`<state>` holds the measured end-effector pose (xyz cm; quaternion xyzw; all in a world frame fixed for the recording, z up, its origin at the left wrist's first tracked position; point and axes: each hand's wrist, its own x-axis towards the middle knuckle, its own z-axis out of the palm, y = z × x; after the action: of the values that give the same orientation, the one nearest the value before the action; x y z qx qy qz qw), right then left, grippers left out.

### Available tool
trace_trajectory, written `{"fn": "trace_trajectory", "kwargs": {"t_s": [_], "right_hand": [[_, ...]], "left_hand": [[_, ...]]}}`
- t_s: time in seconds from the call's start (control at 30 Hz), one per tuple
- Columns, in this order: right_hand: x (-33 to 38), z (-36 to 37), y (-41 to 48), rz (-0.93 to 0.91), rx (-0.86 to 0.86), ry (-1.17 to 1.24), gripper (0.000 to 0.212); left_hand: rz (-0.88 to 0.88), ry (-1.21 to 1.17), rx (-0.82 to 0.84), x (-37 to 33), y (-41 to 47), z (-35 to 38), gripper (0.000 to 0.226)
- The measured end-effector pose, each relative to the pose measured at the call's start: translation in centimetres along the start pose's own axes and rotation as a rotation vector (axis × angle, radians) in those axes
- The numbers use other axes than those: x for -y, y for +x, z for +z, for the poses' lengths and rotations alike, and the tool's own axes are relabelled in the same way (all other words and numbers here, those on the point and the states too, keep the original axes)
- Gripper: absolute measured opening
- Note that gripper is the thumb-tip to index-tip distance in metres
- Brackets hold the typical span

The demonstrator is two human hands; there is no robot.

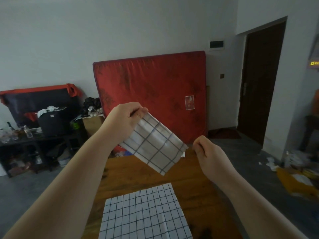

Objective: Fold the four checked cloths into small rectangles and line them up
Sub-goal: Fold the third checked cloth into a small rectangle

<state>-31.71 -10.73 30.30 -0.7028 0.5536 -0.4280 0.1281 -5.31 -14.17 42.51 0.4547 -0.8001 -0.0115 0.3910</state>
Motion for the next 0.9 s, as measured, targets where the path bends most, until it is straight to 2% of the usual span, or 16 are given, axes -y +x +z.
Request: {"fn": "trace_trajectory", "kwargs": {"t_s": [0.13,0.2,0.37,0.6,0.9], "right_hand": [[1.1,0.1,0.4,-0.053,-0.062,0.052,0.017],[2.5,0.2,0.6,-0.104,-0.030,0.136,0.009],[4.7,0.4,1.0,-0.147,-0.003,0.237,0.015],[3.8,0.5,0.6,-0.111,-0.002,0.256,0.024],[0.7,0.7,-0.5,-0.030,0.037,0.236,0.024]], "left_hand": [[0.010,-0.022,0.134,-1.6,-0.8,1.4,0.034],[0.015,-0.037,0.185,-2.7,-1.0,2.2,0.033],[0.021,-0.076,0.257,-4.6,-1.3,3.2,0.027],[-0.074,-0.144,0.190,-4.4,-1.5,2.9,0.024],[-0.179,-0.152,-0.083,-2.5,-0.7,-0.1,0.018]]}}
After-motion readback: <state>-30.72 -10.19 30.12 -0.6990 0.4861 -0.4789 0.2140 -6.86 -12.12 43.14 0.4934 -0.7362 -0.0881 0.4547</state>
